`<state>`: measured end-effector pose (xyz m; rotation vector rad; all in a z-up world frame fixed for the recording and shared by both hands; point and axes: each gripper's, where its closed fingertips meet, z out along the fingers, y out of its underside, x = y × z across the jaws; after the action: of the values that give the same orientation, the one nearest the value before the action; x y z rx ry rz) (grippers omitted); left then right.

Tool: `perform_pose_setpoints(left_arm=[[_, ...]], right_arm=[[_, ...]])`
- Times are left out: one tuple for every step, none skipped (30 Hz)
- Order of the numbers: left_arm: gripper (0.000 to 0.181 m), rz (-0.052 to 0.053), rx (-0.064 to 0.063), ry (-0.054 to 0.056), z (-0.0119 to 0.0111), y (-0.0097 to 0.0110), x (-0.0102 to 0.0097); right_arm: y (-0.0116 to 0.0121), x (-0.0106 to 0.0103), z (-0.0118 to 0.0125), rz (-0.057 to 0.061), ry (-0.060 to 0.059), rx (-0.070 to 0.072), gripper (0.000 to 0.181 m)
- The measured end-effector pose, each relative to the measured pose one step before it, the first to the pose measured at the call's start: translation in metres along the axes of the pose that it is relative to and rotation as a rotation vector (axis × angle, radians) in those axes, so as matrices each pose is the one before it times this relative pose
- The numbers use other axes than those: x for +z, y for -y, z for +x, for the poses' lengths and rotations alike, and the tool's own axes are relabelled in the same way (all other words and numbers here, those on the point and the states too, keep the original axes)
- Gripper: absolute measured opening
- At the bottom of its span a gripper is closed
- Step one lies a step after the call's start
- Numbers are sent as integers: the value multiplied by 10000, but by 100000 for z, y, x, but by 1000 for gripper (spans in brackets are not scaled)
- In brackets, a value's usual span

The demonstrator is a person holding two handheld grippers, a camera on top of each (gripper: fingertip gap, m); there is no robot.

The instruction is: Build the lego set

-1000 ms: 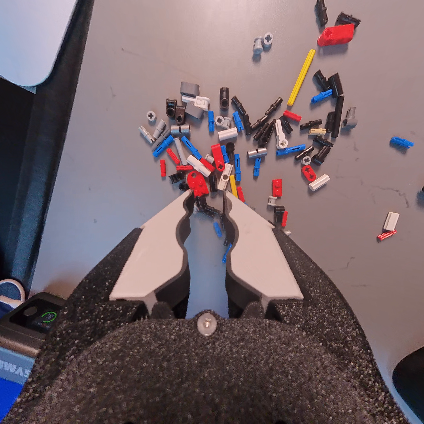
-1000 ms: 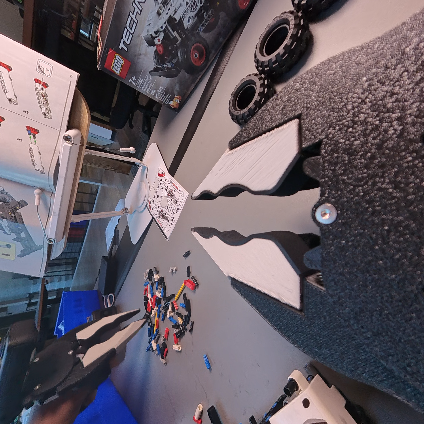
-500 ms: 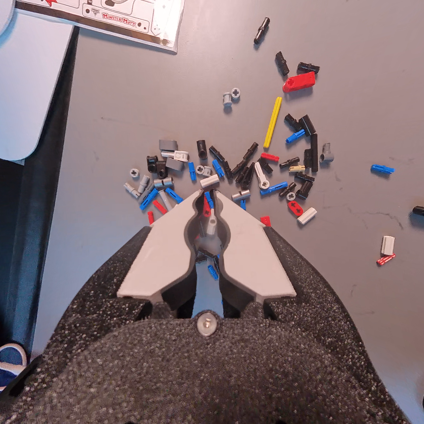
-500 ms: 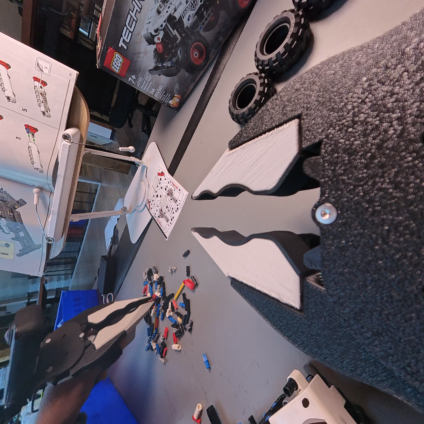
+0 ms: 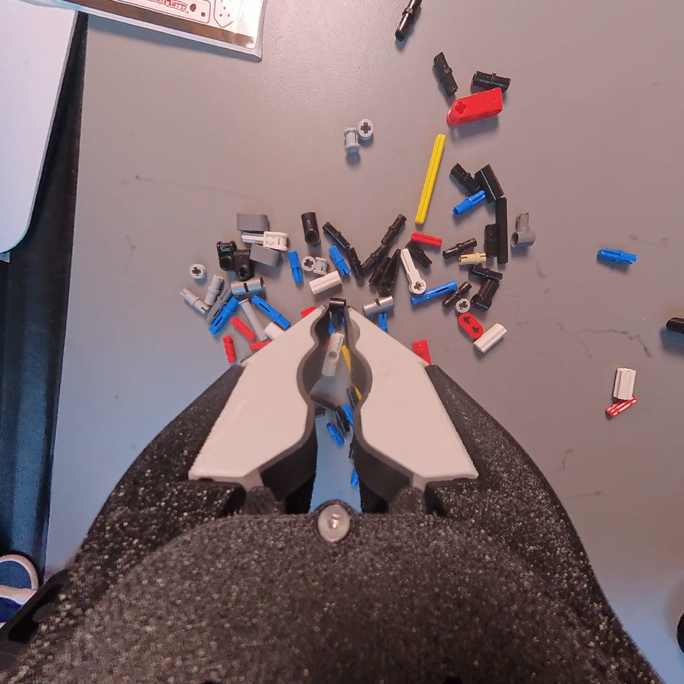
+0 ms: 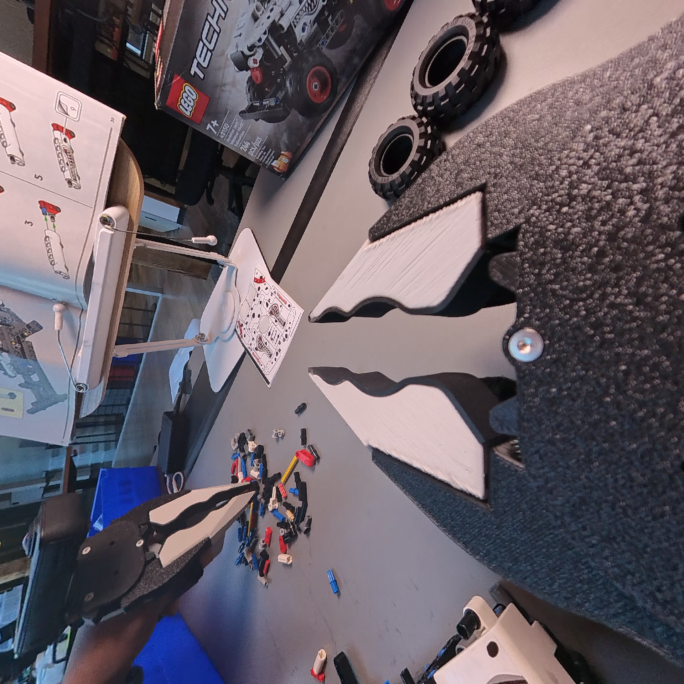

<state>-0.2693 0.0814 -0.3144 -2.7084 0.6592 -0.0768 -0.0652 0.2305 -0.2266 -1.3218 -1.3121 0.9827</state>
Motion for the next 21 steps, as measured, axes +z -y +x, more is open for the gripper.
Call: perform_pose_setpoints(left_arm=[[7, -37, 40, 53, -17, -67, -24], [7, -35, 47, 50, 9, -53, -9], [7, -38, 64, 63, 19, -47, -11], [7, -32, 87, 84, -14, -37, -19], [7, 9, 103, 127, -58, 4, -32], [7, 98, 58, 108, -80, 111, -101], [7, 155, -38, 12, -11, 164, -199], [6, 204, -125, -84, 39, 212, -272], [6, 263, -222, -171, 68, 253, -345], [6, 343, -322, -259, 111, 344, -383], [0, 409, -399, -340, 175, 434, -416], [0, 437, -407, -365, 213, 489, -422], [0, 334, -384, -399, 306, 375, -397], [0, 228, -286, -331, 265, 256, -327], [0, 222, -151, -137, 69, 249, -274], [0, 133, -94, -73, 29, 138, -190], [0, -1, -34, 6, -35, -31, -74], [0, -121, 74, 149, -171, -196, 29], [0, -191, 128, 171, -157, -262, 116], [0, -208, 120, 119, -20, -265, 208], [0, -156, 86, 33, 152, -136, 267]], right_arm=[[-5, 2, -9, -6, -6, -19, 23], [2, 7, -9, -1, -4, -9, 23], [-10, 0, 1, -1, -6, -5, 23], [2, 0, -5, 1, -2, -2, 23], [16, -6, 10, 6, -2, 6, 23], [-2, -7, 20, 1, -4, 8, 23], [6, -6, 7, 6, -6, 3, 23], [21, -12, 7, 11, 1, 5, 23], [-7, -2, -2, -5, 6, 5, 23], [-21, 14, -8, -10, 5, -2, 23], [1, 8, -19, -1, 8, -4, 23], [-7, 4, -12, -7, 4, -6, 23], [-17, 15, -12, -8, 4, -8, 23], [-1, 0, -5, 0, 5, -2, 23], [-1, 0, -4, 0, 2, 2, 23], [-3, 8, -1, -3, 1, -2, 23], [4, -8, -4, 4, -3, -2, 23], [2, -2, -13, 0, -2, -6, 23], [-17, 13, -10, -9, -1, -15, 23], [-2, 11, -30, -7, 2, -19, 23], [-16, 3, -17, -8, -1, -18, 23]])
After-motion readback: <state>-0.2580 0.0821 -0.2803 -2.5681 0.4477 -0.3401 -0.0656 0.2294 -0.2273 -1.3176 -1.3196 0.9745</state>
